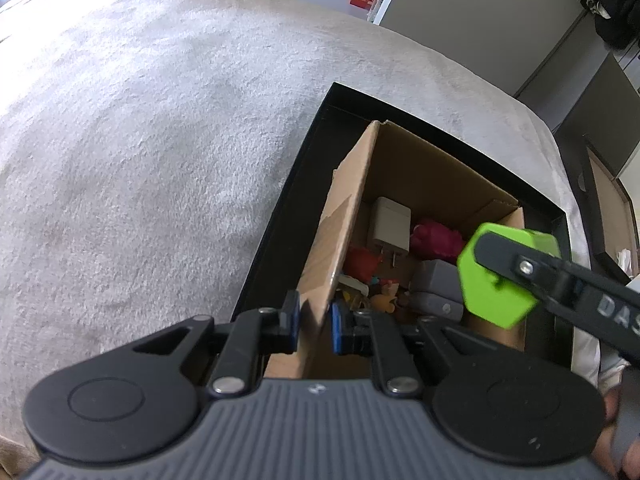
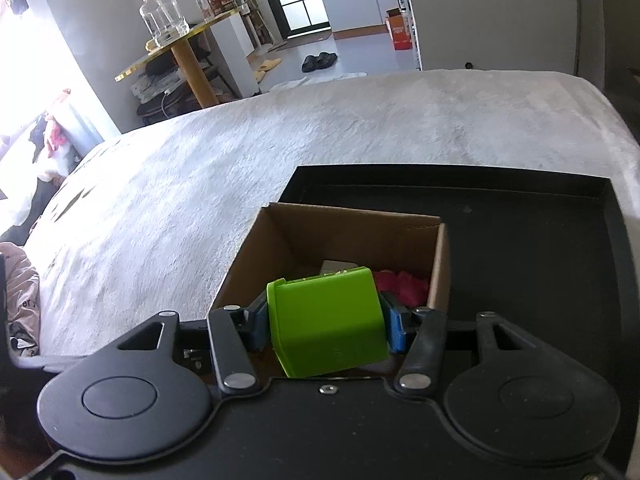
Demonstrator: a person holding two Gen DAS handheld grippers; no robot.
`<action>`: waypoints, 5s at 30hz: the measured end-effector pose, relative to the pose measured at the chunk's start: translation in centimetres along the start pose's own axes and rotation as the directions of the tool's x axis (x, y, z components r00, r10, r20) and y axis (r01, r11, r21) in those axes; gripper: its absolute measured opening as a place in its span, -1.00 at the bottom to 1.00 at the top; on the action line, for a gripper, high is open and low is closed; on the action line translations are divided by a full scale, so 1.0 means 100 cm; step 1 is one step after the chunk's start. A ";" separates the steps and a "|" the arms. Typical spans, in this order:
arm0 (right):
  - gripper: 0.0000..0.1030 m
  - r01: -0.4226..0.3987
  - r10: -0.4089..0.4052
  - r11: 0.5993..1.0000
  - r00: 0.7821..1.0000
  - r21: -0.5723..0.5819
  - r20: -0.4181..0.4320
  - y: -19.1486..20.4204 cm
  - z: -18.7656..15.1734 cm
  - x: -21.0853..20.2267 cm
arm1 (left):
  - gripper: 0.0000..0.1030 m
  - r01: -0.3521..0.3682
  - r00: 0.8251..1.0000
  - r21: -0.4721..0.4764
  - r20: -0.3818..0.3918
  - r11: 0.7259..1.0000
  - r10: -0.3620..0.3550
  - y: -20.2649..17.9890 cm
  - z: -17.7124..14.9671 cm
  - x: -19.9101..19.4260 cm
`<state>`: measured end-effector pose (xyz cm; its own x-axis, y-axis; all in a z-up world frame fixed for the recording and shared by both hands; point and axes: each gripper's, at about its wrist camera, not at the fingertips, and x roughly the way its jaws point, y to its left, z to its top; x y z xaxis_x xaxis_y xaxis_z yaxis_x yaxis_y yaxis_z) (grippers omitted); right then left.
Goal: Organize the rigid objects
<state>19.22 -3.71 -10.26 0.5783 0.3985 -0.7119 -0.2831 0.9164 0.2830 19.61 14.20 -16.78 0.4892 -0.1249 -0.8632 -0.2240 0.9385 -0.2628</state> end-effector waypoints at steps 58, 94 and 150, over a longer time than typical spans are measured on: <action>1.00 -0.010 -0.006 0.968 0.998 0.252 0.062 -0.070 -0.023 -0.150 | 0.51 0.030 0.999 0.220 0.037 0.975 -0.039 -0.081 0.010 -0.166; 1.00 0.105 -0.131 0.972 0.985 0.209 0.115 -0.062 -0.036 -0.254 | 0.66 0.075 0.978 0.262 0.170 0.962 -0.122 -0.114 -0.055 -0.265; 1.00 0.185 -0.207 0.964 0.973 0.190 0.099 -0.043 -0.061 -0.272 | 0.66 -0.043 0.988 0.326 0.151 0.944 -0.007 -0.106 -0.085 -0.252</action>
<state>0.07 -18.68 3.96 0.6969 0.2024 -0.6881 -0.0201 0.9645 0.2633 2.45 4.68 4.09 0.6127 -0.0814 -0.7861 0.0424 0.9966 -0.0702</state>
